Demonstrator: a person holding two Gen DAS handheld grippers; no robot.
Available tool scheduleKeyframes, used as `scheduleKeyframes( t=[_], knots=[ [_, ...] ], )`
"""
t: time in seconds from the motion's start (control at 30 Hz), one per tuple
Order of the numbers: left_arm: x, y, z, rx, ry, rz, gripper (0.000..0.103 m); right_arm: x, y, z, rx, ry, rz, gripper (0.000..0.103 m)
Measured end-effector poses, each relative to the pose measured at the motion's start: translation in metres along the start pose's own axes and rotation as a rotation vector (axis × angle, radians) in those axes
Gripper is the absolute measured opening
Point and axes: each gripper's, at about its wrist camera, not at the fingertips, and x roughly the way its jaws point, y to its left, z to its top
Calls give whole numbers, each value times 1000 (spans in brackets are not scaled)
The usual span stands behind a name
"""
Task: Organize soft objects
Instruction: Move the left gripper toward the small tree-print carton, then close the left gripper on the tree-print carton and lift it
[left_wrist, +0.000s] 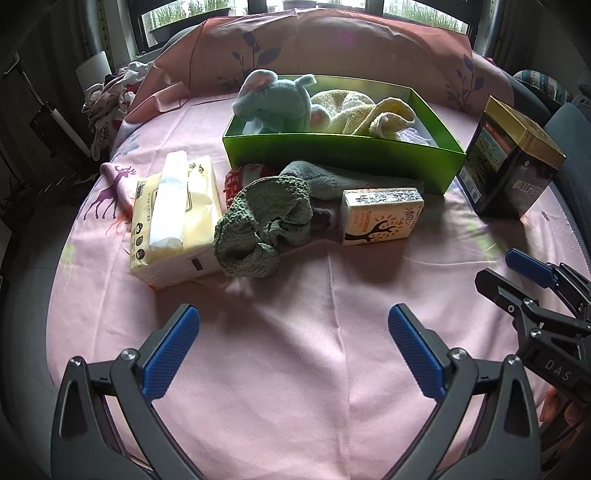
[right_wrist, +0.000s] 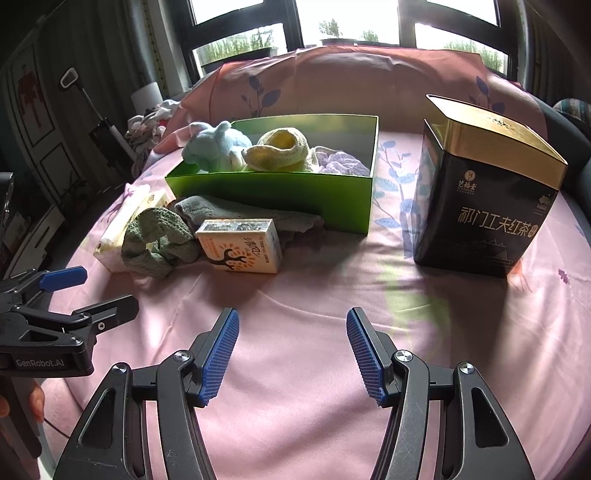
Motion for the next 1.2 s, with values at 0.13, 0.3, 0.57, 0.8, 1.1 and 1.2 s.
scheduleKeyframes(
  t=[0.13, 0.3, 0.57, 0.8, 1.1, 1.2],
  knots=[
    [8, -1, 0, 6, 15, -9, 102, 4, -1, 1, 1, 2, 1, 61],
    [15, -4, 3, 9, 15, -29, 102, 11, -3, 4, 3, 10, 3, 61],
    [26, -15, 10, 45, 4, -131, 101, 21, -11, 13, 27, 16, 45, 61],
    [45, -21, 15, 66, 1, -256, 91, 35, -15, 25, 64, 27, 157, 61],
    [65, -14, 28, 40, 0, -362, 70, 62, -6, 46, 41, 59, 239, 61],
    [72, -7, 34, 15, 15, -397, 61, 71, -3, 52, 32, 70, 251, 61]
  ],
)
